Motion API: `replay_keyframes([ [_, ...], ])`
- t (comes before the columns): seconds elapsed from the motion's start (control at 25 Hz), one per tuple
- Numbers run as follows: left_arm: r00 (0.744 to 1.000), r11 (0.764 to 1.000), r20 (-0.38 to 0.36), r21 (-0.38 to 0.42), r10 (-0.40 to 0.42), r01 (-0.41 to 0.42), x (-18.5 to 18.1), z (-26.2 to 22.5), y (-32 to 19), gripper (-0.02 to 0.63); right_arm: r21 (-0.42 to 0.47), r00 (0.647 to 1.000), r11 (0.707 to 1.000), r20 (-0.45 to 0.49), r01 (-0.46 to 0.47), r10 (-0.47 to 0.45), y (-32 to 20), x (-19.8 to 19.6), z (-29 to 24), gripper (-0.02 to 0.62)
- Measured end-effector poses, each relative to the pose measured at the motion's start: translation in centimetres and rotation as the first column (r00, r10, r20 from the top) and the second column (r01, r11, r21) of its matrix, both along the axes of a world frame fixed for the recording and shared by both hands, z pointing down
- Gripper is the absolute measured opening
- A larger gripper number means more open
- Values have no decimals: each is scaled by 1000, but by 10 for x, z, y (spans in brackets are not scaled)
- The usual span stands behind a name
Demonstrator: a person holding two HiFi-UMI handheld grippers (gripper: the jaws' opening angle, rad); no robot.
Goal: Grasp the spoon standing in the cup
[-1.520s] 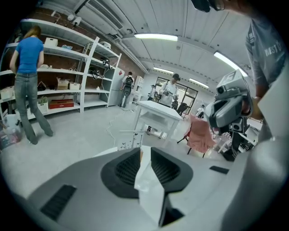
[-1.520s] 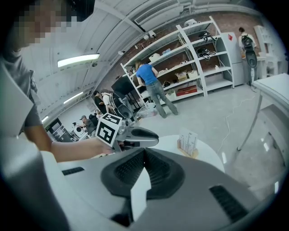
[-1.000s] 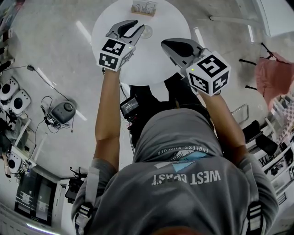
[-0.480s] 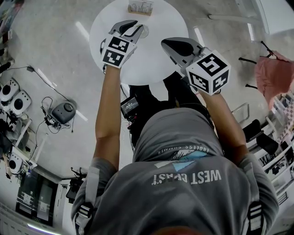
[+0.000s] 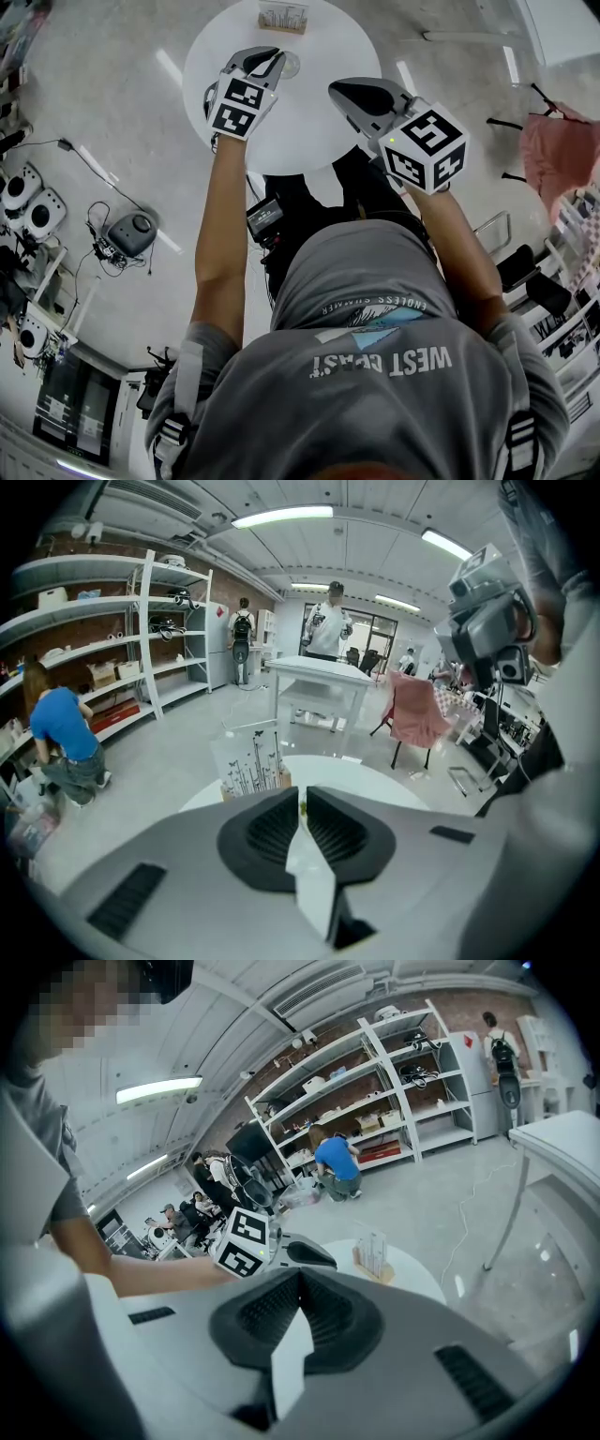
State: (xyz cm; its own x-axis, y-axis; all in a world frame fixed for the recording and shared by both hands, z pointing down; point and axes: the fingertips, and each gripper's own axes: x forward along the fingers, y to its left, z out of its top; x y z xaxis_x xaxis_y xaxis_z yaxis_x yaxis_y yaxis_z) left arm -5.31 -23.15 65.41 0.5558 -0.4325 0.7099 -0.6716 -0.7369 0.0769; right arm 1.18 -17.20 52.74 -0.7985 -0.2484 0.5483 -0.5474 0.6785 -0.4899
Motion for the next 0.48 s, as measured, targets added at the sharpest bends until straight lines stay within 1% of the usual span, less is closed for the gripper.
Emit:
replay_keyframes([
  [0.2,999,1000,39,29,2,-3,-5,-5,1,20,10,1000,1000,1,-2,2,3,1,-5,2],
  [0.48,1000,994,10,104,-11,10,-5,-25,2,11,29,1000,1000,7,-5,4,8,0,-13,2],
])
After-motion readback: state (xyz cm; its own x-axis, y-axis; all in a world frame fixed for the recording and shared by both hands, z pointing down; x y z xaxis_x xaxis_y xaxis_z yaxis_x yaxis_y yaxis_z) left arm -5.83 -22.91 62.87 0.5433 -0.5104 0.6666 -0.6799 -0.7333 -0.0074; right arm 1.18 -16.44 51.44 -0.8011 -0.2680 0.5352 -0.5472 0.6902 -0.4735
